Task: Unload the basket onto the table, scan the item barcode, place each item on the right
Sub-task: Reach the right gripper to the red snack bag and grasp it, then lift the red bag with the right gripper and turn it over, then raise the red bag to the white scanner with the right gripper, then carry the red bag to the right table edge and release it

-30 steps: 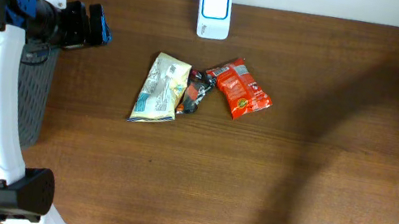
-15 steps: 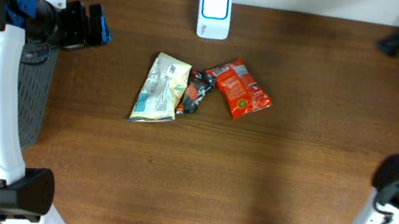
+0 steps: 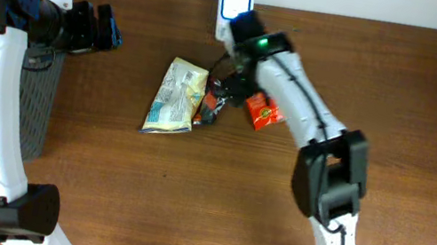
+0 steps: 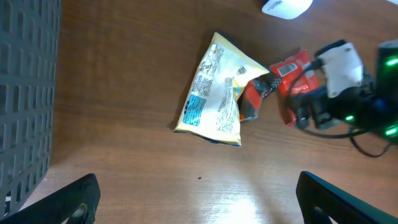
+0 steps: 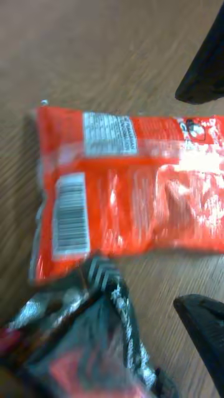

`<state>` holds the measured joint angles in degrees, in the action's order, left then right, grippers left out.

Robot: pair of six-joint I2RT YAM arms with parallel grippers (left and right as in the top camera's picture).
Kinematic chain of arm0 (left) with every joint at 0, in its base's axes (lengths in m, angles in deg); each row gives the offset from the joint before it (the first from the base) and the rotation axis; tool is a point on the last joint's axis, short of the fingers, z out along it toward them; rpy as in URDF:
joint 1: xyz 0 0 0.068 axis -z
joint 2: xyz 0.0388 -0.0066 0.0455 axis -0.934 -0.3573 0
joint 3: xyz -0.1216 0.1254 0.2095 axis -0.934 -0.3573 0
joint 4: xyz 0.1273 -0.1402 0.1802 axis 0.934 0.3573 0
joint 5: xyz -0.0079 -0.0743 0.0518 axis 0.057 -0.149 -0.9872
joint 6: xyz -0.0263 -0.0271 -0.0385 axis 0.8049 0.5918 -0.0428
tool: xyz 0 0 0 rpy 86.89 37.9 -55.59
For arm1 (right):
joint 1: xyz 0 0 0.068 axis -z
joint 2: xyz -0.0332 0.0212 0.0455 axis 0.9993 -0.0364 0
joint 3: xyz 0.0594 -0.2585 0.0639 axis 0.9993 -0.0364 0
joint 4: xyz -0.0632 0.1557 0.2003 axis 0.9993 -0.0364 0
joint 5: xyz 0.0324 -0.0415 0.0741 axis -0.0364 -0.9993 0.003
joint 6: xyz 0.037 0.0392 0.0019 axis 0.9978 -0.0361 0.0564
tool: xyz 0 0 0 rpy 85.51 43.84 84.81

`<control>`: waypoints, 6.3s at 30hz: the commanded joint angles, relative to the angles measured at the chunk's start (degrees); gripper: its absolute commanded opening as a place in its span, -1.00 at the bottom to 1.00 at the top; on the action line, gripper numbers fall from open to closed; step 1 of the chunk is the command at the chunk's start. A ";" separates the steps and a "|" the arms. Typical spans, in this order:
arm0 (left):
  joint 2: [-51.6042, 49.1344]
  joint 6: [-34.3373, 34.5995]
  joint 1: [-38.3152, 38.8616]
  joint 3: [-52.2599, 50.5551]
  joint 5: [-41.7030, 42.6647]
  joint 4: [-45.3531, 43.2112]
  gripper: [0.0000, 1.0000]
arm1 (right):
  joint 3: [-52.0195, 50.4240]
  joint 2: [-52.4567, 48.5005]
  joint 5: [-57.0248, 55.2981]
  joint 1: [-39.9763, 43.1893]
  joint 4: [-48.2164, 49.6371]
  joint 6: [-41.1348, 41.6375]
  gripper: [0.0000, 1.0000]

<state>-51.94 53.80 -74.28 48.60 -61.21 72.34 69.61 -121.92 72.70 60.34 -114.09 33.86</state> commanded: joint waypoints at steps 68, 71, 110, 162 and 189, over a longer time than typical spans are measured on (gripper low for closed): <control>0.57 0.52 0.00 0.35 -0.02 0.09 0.98 | 4.68 -3.34 66.23 17.51 -9.05 16.50 -0.92; 0.57 0.52 0.00 0.35 -0.02 0.07 0.98 | -5.27 -3.34 66.34 18.38 -4.87 16.96 -0.92; 0.57 0.52 0.00 0.35 -0.02 0.07 0.98 | -9.40 1.18 17.81 14.73 -7.19 22.88 -0.54; 0.57 0.52 0.00 0.35 -0.02 0.09 0.98 | 5.18 -0.15 23.12 8.02 41.79 30.42 -0.92; 0.57 0.52 0.00 0.35 -0.02 0.07 0.98 | 25.14 -2.25 2.84 42.64 -12.94 39.17 -0.92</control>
<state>-51.94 53.80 -74.28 48.60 -61.23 72.38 95.32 -124.65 78.80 97.15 -123.73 71.76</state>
